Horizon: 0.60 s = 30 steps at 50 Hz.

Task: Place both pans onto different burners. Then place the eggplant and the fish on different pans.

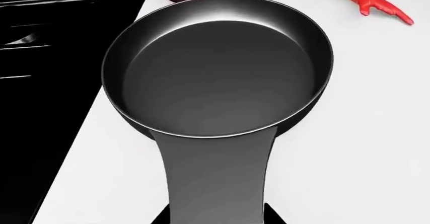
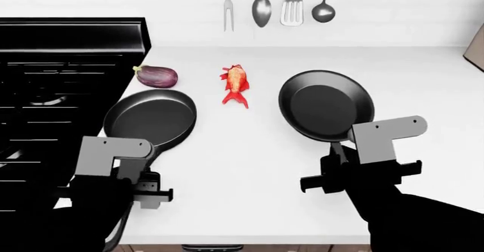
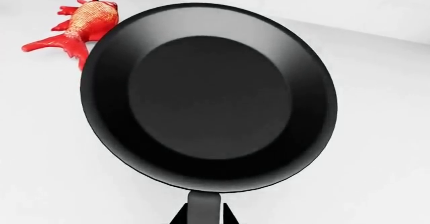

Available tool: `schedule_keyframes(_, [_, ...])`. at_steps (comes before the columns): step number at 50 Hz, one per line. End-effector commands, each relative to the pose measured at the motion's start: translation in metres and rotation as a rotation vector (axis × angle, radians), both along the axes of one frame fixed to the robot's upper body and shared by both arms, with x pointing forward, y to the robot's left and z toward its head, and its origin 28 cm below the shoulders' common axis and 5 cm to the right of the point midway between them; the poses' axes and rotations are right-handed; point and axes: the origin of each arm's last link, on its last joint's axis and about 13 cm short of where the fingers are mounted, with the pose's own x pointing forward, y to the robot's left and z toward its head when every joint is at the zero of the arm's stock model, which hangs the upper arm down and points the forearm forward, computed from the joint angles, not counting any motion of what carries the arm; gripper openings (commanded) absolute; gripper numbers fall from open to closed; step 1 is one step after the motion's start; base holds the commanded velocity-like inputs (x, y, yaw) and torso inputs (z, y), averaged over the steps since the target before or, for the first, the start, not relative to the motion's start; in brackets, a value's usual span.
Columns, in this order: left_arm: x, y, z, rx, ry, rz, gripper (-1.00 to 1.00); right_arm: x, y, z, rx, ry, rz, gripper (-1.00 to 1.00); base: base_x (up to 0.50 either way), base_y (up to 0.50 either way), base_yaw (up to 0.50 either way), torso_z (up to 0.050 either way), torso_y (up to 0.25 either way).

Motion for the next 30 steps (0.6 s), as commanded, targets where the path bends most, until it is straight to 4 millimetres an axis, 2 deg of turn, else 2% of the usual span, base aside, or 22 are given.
schedule_keyframes(1, [0.0,-0.001,-0.003,-0.018,-0.011,-0.021,-1.0,0.003,-0.003,0.007,-0.013,-0.055,-0.044,-1.0,0.0,0.0,0.0,0.0,0.0])
schedule_keyframes(9, [0.0,0.001,0.0,-0.029,-0.045,-0.005,-1.0,0.003,-0.004,0.005,-0.013,-0.053,-0.05,-1.0,0.0,0.0,0.0,0.0,0.001])
schedule_keyframes(14, [-0.002,0.004,0.015,-0.028,-0.116,0.013,-1.0,0.003,-0.004,0.005,-0.019,-0.056,-0.054,-1.0,0.0,0.0,0.0,0.002,0.004])
schedule_keyframes(17, [-0.008,0.004,0.025,-0.027,-0.158,0.013,-1.0,0.003,-0.004,0.006,-0.024,-0.059,-0.061,-1.0,0.0,0.0,0.0,0.0,0.004])
schedule_keyframes(30, [-0.041,-0.002,0.044,-0.01,-0.261,-0.035,-1.0,-0.003,-0.003,0.01,-0.036,-0.092,-0.046,-1.0,0.0,0.0,0.0,0.002,0.003])
